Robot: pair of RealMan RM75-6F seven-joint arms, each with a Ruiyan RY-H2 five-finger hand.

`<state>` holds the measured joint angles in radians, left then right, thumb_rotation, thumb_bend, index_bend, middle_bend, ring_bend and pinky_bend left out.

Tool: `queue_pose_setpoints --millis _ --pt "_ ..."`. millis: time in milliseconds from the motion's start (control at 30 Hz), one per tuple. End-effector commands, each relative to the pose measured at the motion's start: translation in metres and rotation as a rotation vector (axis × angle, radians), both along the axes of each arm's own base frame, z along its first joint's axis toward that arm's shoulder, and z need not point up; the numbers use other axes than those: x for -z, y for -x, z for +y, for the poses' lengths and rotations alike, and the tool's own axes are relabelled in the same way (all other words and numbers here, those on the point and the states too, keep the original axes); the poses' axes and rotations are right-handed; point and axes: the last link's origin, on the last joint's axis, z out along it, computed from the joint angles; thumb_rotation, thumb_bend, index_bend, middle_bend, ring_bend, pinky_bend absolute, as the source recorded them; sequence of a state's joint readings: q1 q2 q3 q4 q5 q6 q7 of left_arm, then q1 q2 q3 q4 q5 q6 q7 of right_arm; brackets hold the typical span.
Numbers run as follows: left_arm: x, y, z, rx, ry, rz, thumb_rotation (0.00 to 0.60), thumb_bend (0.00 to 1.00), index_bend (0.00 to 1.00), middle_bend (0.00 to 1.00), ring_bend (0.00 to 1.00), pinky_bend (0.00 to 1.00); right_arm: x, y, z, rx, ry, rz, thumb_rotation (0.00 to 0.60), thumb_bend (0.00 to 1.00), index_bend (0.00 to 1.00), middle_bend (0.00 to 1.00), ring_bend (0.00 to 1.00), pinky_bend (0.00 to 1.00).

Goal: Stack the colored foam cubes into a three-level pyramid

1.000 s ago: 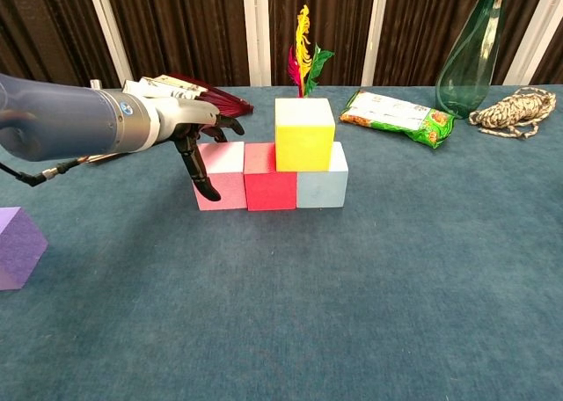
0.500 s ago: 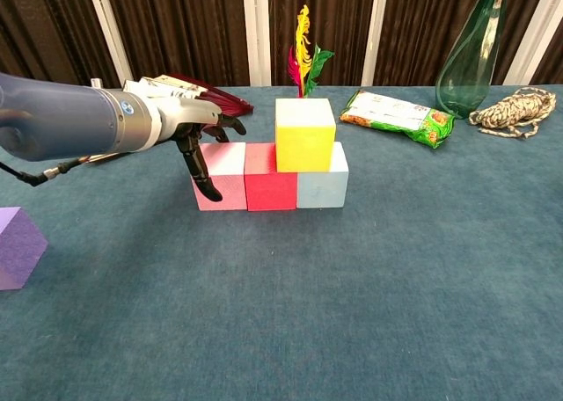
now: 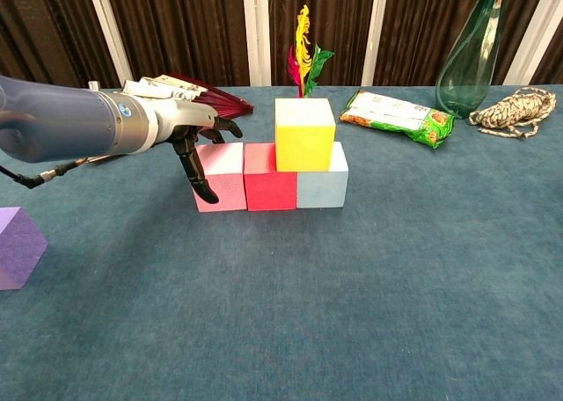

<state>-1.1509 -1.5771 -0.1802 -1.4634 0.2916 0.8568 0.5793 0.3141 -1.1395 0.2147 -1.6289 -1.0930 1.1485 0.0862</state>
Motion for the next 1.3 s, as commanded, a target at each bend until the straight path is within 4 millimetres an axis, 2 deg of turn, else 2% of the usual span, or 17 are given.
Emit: queue_pose_setpoints --millis 33,800,1300 --pt "-0.0001 0.0 0.0001 0.0 0.0 -0.002 0.6 0.12 0.0 0.2 0.0 0.02 0.0001 -0.0002 -0.0001 0.0 0.0 0.0 0.6 0.32 0.0 0.0 0.0 0.0" --pt "0.0023 0.0016 -0.0011 0.002 0.007 0.004 0.6 0.12 0.0 0.18 0.0 0.02 0.0008 0.0 0.0 0.005 -0.005 -0.005 0.6 0.32 0.0 0.0 0.0 0.0" --pt "-0.0034 0.0 0.001 0.01 -0.016 -0.007 0.6 0.12 0.0 0.06 0.0 0.02 0.001 -0.0003 0.0005 0.004 -0.005 -0.004 0.6 0.32 0.0 0.0 0.0 0.0"
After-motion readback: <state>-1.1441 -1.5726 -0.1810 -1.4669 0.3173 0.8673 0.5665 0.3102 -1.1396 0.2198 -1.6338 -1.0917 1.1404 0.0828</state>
